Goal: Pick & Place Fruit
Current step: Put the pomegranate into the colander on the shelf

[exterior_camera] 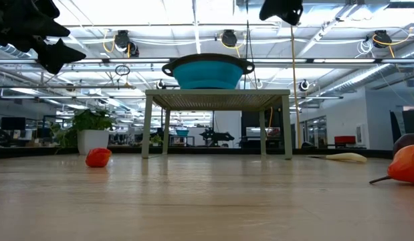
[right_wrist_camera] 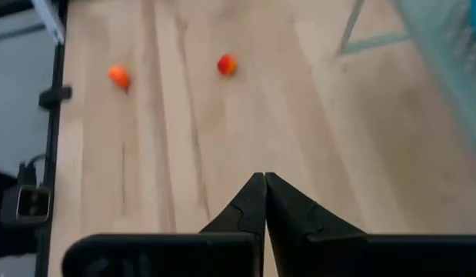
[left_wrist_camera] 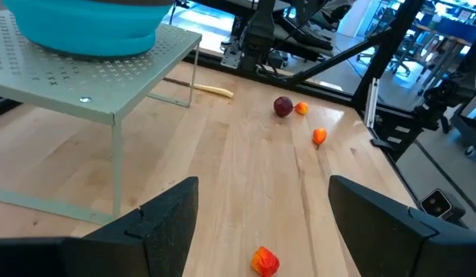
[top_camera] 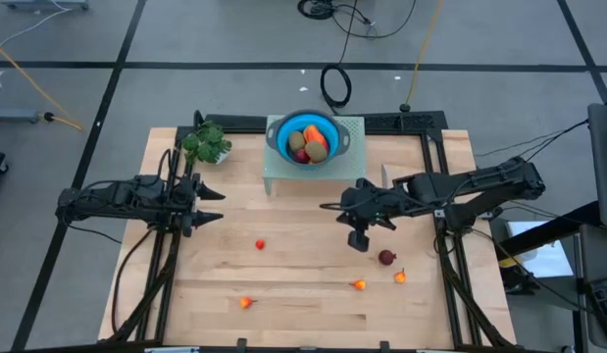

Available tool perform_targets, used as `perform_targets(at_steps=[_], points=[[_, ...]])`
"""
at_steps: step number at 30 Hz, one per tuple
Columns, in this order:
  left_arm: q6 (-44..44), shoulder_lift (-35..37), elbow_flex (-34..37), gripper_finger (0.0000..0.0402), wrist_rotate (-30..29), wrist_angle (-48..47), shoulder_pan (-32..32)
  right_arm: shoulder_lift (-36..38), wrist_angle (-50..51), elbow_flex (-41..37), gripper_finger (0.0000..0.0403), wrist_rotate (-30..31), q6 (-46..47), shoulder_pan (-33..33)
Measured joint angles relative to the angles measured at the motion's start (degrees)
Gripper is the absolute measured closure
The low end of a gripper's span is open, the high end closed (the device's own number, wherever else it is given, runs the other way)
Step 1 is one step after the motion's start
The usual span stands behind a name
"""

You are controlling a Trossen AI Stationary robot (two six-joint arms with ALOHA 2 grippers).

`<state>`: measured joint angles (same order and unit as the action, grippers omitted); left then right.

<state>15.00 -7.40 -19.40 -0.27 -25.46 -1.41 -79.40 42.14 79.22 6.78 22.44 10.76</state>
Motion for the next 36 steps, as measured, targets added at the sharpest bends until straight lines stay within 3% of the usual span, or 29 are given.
perform_targets(at_steps=[10, 15, 30, 36], points=[[-1.75, 0.00, 0.00, 0.0110, -0.30, 0.00, -0.02, 0.00, 8.64, 0.00, 0.0402, -4.17, -2.78, -0.02], [-0.98, 0.00, 0.00, 0.0110, -3.33, 0.05, -0.02, 0.92, 11.67, -0.62, 0.0402, -5.52, -4.96, 0.22], [-0.92, 0.00, 0.00, 0.0110, -5.81, 0.19, -0.02, 19.44, -8.07, -24.77, 0.0402, -8.87, -2.14, 0.63], [-0.90, 0.02, 0.00, 0.0110, -5.81, 0.23, -0.02, 25.81, -9.35, -31.40, 0.0403, -9.96, -0.61, 0.61]])
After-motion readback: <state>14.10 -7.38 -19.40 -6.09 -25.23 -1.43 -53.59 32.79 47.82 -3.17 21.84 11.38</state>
